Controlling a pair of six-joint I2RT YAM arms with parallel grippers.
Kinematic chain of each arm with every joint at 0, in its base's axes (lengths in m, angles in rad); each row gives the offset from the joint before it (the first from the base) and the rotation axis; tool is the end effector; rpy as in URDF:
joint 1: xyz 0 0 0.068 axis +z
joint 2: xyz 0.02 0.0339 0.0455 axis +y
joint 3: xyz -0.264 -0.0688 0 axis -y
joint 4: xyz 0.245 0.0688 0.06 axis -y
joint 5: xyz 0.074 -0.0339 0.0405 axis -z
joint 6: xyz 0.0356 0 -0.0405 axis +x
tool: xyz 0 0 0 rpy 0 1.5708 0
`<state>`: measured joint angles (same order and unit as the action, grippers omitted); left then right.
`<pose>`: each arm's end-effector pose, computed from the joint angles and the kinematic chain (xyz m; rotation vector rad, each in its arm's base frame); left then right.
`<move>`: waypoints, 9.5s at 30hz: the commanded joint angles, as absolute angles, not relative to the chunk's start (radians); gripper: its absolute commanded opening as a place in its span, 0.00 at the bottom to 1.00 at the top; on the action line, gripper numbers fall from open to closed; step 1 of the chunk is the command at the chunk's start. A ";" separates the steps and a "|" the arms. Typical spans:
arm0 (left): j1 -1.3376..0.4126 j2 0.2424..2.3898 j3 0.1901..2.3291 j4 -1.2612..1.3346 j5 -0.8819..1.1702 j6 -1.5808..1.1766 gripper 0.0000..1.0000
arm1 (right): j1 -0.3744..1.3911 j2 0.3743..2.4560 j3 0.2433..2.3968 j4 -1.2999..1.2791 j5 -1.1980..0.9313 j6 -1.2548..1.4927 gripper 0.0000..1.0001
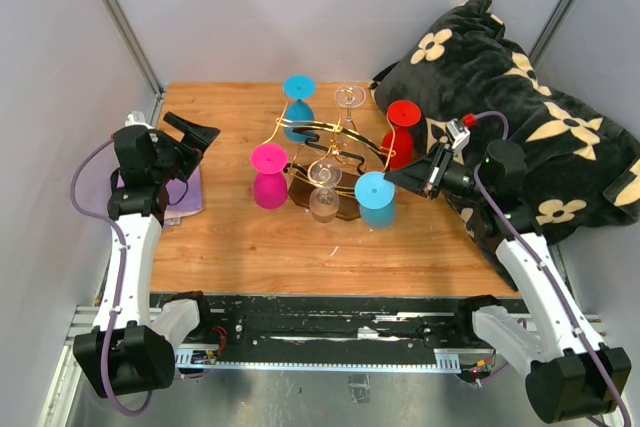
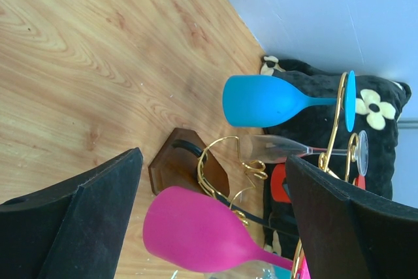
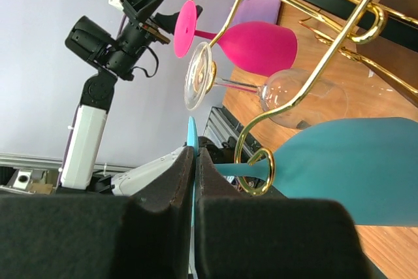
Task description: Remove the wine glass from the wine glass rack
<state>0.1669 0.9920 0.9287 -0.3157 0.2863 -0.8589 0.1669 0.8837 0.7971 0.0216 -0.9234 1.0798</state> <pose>0.2229 0.0274 0.3389 -0.8096 1.8352 -0.7298 0.1896 0.0607 0.3500 0.0385 1.9061 1.6432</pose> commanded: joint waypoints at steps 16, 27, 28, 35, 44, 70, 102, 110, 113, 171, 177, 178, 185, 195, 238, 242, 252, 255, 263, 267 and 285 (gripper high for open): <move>0.163 0.976 0.902 -0.295 0.310 -0.850 0.96 | 0.126 0.963 0.872 0.103 -0.846 1.049 0.00; 0.162 0.975 0.882 -0.292 0.332 -0.851 0.96 | -0.042 0.918 0.951 -0.110 -0.945 0.872 0.00; 0.161 0.973 0.884 -0.297 0.329 -0.844 0.96 | -0.045 0.914 0.959 -0.141 -0.946 0.841 0.00; 0.162 0.970 0.880 -0.303 0.319 -0.833 0.96 | -0.049 0.845 1.080 -0.487 -0.830 0.500 0.00; 0.162 0.972 0.879 -0.300 0.339 -0.832 0.96 | 0.061 0.731 1.109 -0.738 -0.512 0.197 0.01; 0.162 0.994 0.811 -0.222 0.417 -0.835 0.96 | 0.860 0.653 0.661 -0.472 0.417 -0.372 0.01; 0.161 1.017 0.767 -0.178 0.466 -0.836 0.96 | 1.261 1.273 0.711 -0.436 0.893 -0.079 0.01; 0.162 1.028 0.760 -0.179 0.463 -0.830 0.96 | 1.352 1.482 0.804 -0.503 1.009 -0.006 0.01; 0.162 1.028 0.762 -0.178 0.462 -0.828 0.96 | 1.352 1.515 0.764 -0.459 1.065 -0.039 0.01; 0.161 1.037 0.733 -0.181 0.474 -0.807 0.96 | 0.991 1.437 0.629 -0.063 0.772 0.372 0.55; 0.162 1.038 0.732 -0.183 0.478 -0.804 0.96 | 0.981 1.483 0.618 0.018 0.834 0.371 0.51; 0.162 1.040 0.732 -0.183 0.479 -0.805 0.96 | 0.973 1.485 0.621 0.018 0.830 0.372 0.50; 0.162 1.037 0.732 -0.186 0.482 -0.805 0.96 | 0.947 1.482 0.624 -0.003 0.793 0.375 0.17; 0.161 1.035 0.728 -0.183 0.486 -0.812 0.96 | 0.963 1.436 0.674 -0.254 0.778 0.443 0.01; 0.156 1.036 0.719 -0.181 0.480 -0.797 0.96 | 1.296 2.315 0.974 -0.881 0.976 1.051 0.11; 0.155 1.033 0.720 -0.192 0.472 -0.787 0.96 | 1.304 2.324 0.976 -0.848 0.963 1.021 0.27; 0.156 1.034 0.722 -0.195 0.461 -0.784 0.96 | 1.367 2.224 0.923 -0.651 0.835 0.822 0.40; 0.156 1.033 0.723 -0.198 0.456 -0.780 0.96 | 1.398 2.206 0.934 -0.632 0.790 0.787 0.42; 0.155 1.033 0.717 -0.193 0.449 -0.778 0.96 | 1.450 2.086 0.893 -0.560 0.631 0.745 0.48; 0.155 1.030 0.719 -0.200 0.442 -0.772 0.96 | 1.495 2.043 0.907 -0.570 0.582 0.733 0.61; 0.156 1.014 0.750 -0.256 0.363 -0.732 0.96 | 1.601 1.756 0.910 -0.458 0.389 0.591 0.88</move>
